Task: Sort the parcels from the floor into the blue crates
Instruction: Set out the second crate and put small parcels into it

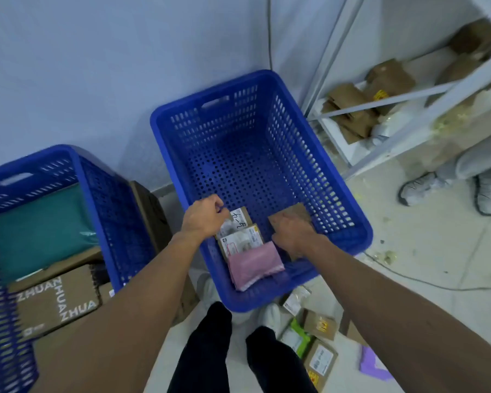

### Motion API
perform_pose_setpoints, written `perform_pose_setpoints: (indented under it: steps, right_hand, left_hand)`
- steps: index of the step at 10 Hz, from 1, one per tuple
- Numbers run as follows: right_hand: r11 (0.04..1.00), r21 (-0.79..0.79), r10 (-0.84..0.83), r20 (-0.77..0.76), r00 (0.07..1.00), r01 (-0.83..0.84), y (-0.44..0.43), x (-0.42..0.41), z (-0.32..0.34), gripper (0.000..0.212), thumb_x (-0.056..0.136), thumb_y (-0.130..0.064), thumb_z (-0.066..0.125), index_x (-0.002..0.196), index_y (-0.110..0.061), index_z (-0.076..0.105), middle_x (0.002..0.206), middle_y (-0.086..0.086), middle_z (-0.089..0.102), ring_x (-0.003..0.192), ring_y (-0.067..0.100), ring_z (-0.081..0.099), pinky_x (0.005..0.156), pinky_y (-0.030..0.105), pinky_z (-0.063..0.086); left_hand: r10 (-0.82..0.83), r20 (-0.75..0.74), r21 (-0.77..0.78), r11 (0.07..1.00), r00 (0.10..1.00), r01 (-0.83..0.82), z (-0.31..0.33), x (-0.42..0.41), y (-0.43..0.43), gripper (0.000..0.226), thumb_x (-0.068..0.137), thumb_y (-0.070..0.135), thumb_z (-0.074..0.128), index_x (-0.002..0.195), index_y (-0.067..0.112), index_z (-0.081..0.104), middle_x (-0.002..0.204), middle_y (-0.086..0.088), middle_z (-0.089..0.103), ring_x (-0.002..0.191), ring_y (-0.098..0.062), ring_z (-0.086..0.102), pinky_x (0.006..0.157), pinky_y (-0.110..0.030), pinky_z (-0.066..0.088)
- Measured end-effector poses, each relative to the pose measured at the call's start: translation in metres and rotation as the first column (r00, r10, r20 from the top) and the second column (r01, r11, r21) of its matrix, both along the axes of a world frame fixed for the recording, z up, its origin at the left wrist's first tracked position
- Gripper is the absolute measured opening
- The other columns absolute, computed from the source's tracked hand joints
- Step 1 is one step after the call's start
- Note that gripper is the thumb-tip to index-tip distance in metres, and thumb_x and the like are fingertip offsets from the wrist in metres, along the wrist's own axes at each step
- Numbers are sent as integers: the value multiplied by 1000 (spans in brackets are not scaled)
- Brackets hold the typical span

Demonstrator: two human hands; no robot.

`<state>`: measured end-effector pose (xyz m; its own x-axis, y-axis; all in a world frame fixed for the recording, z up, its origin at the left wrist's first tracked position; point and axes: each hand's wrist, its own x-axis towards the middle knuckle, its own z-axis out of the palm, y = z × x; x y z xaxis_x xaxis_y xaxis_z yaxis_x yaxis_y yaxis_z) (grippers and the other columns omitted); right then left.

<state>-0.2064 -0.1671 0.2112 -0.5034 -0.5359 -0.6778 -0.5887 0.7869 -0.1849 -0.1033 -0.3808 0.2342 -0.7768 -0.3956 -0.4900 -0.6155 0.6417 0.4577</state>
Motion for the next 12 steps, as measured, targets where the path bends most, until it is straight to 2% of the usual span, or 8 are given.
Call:
perform_pose_setpoints:
  steps: [2, 3, 4, 5, 6, 7, 9, 12]
  right_hand:
    - [995, -59, -87, -74, 993, 83, 54, 33, 104, 33, 96, -22, 53, 124, -7, 62, 123, 19, 61, 113, 33, 59, 82, 34, 41]
    - [997, -77, -25, -61, 998, 21, 78, 54, 131, 31, 97, -20, 52, 121, -4, 63, 119, 18, 64, 111, 31, 61, 82, 31, 42]
    - [982, -181, 53, -51, 997, -61, 105, 80, 154, 16, 67, 9, 80, 80, 4, 72, 76, 21, 69, 64, 32, 70, 54, 34, 56]
    - [980, -199, -9, -27, 1000, 4, 119, 105, 159, 11, 83, 3, 67, 93, 8, 72, 94, 24, 71, 83, 32, 70, 69, 35, 56]
    - [965, -130, -228, 12, 974, 228, 142, 130, 149, 30, 100, -21, 44, 111, -2, 64, 118, 16, 63, 108, 32, 60, 87, 36, 48]
    - [948, -163, -278, -11, 961, 272, 168, 164, 143, 25, 96, -26, 48, 93, -5, 60, 105, 15, 64, 100, 33, 62, 78, 36, 49]
    - [915, -136, -389, -58, 919, 379, 235, 259, 141, 43, 94, -34, 54, 131, -12, 52, 130, 12, 57, 115, 31, 56, 83, 32, 40]
    - [860, -44, -511, -49, 858, 509, 329, 366, 155, 44, 92, -34, 53, 130, -12, 53, 130, 13, 58, 116, 32, 57, 91, 36, 45]
  left_hand:
    - [186, -51, 151, 973, 981, -177, 66, 58, 55, 16, 100, 34, 54, 103, 23, 65, 101, 0, 67, 85, -16, 62, 74, -30, 48]
    - [218, -69, 149, 967, 973, -207, 93, 90, 86, 16, 101, 34, 54, 102, 22, 65, 99, 1, 66, 91, -22, 64, 84, -33, 51]
    - [256, -98, 197, 952, 962, -233, 114, 120, 112, 12, 99, 26, 57, 89, 27, 63, 96, -2, 70, 88, -23, 67, 83, -33, 53]
    - [247, -86, 197, 954, 965, -227, 129, 143, 132, 10, 97, 25, 57, 91, 25, 65, 97, -2, 71, 91, -21, 68, 82, -32, 52]
    - [200, -74, 189, 965, 977, -183, 134, 169, 152, 14, 98, 27, 53, 93, 23, 65, 95, 0, 71, 91, -21, 69, 80, -33, 53]
    - [143, -69, 159, 979, 987, -131, 133, 197, 174, 21, 98, 28, 51, 102, 16, 68, 103, -5, 71, 95, -26, 69, 91, -41, 54]
    - [101, -55, 250, 964, 993, -84, 116, 277, 230, 14, 93, 31, 57, 95, 23, 68, 99, -1, 73, 94, -24, 70, 89, -42, 55]
    - [59, 53, 348, 934, 997, -73, 98, 352, 311, 14, 90, 35, 57, 93, 27, 67, 100, 0, 73, 93, -24, 70, 91, -44, 56]
